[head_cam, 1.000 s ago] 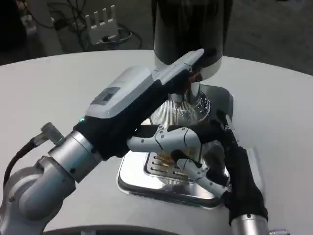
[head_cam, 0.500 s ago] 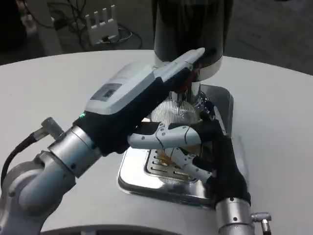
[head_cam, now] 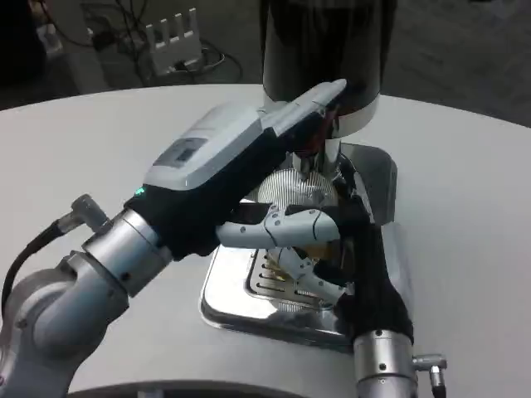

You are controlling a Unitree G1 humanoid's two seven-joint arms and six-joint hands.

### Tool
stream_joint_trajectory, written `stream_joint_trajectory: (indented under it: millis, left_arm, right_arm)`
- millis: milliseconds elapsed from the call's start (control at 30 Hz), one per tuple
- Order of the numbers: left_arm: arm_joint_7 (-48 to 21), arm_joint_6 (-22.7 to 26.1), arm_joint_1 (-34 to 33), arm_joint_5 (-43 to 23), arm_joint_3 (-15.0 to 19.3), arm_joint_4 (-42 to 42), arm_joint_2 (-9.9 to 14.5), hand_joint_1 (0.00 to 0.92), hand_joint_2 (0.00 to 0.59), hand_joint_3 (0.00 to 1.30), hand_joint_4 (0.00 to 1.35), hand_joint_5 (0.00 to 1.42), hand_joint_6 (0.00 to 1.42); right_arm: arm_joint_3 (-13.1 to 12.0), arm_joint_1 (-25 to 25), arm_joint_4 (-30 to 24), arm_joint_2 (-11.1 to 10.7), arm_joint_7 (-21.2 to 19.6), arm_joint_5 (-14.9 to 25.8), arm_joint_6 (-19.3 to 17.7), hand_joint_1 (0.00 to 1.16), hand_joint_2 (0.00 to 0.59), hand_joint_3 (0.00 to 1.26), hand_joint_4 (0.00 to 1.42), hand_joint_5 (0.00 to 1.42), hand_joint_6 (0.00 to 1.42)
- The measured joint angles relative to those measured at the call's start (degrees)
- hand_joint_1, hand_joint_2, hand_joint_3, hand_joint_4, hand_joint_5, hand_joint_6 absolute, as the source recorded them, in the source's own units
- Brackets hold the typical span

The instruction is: Grasp the cup under the faucet to collect the drink, then remove the cup.

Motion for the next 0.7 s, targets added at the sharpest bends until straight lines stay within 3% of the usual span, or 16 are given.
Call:
stream_joint_trajectory:
  millis: [167, 467, 700]
  left_arm:
    - [0.00, 0.01, -0.01, -0.04, 0.11, 0.01, 0.30, 0.000, 0.080, 0.06, 0.04, 0.14, 0.09]
    - [-0.10, 0.19, 0.48, -0.51, 0.97, -0.50, 1.44, 0.000, 0.078, 0.06, 0.04, 0.14, 0.09]
    - [-0.51, 0.20, 0.91, -0.72, 1.99, -0.55, 1.88, 0.000, 0.079, 0.06, 0.04, 0.14, 0.09]
  right_arm:
    - [1.39, -0.38, 1.58, 0.33, -2.60, -1.58, -0.13, 0.79, 0.164, 0.13, 0.19, 0.22, 0.28]
    - [1.44, -2.07, 5.85, 0.90, -7.40, -3.23, -0.19, 0.81, 0.159, 0.19, 0.30, 0.35, 0.38]
    - [1.55, -2.67, 7.37, 0.89, -8.93, -3.40, -0.82, 0.81, 0.160, 0.19, 0.32, 0.39, 0.41]
